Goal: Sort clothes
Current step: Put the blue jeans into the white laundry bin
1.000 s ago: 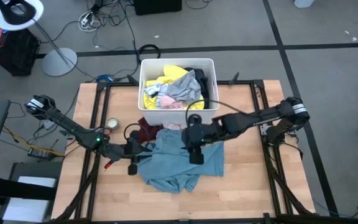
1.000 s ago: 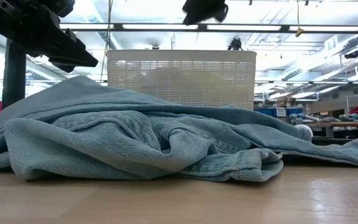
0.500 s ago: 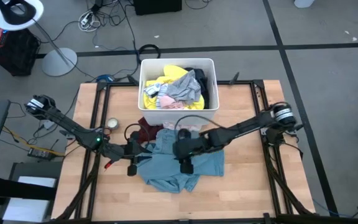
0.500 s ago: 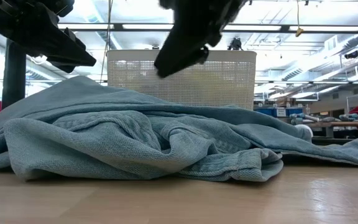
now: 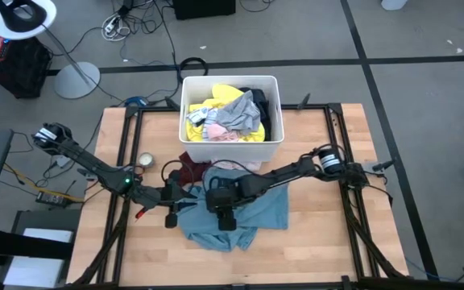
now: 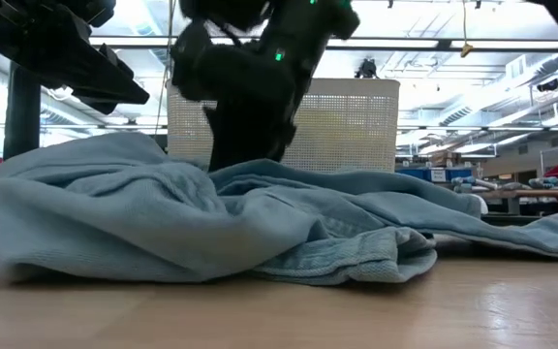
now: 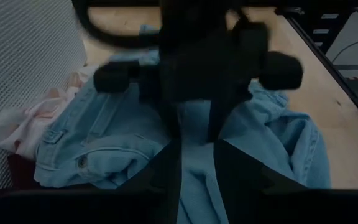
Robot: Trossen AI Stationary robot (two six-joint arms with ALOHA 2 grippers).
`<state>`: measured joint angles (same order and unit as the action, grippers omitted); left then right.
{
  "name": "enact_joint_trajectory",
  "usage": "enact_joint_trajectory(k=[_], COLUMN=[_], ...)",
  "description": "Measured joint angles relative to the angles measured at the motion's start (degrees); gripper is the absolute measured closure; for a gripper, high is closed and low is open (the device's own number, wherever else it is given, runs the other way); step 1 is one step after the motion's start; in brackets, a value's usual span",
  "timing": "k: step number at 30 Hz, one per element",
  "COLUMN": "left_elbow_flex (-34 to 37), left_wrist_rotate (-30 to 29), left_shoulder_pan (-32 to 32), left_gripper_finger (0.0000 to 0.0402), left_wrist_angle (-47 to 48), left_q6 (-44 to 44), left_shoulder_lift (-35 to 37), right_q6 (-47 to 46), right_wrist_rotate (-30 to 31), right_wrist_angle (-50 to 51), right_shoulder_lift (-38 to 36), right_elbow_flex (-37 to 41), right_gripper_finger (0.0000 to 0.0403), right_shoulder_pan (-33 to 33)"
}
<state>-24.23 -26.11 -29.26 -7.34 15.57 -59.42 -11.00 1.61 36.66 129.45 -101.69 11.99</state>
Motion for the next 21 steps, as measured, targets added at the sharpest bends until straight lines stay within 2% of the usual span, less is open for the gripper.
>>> enact_joint_trajectory(k=[5,8,11,12,21], left_elbow_flex=[0.00,0.00,0.00,0.00,0.00], left_wrist_rotate=[0.79,0.90,0.90,0.90,0.90], left_shoulder_pan=[0.00,0.00,0.00,0.00,0.00], left_gripper_finger=[0.0303,0.0303,0.0303,0.0303,0.0303], left_wrist_angle=[-0.04,-0.04,-0.02,-0.04,0.01], left_q6=[0.16,0.17,0.18,0.18,0.90], left_shoulder_lift=[0.00,0.00,0.02,0.02,0.02], right_q6=[-2.76,-2.87,-2.62,-2.28,-4.49], right_wrist_rotate=[-5.87,-6.30,-4.56,-3.94,9.21], right_wrist_angle=[0.00,0.51,1.30,1.92,18.98], right_shoulder_lift=[3.76,3.65,1.35,0.15,-16.03], right_elbow_flex=[-0.29,-0.29,0.19,0.32,0.65], right_gripper_finger=[0.0237,0.0287,0.0370,0.0381,0.0388], right_shoulder_pan=[-1.32,-1.38,-1.14,-1.10,1.84])
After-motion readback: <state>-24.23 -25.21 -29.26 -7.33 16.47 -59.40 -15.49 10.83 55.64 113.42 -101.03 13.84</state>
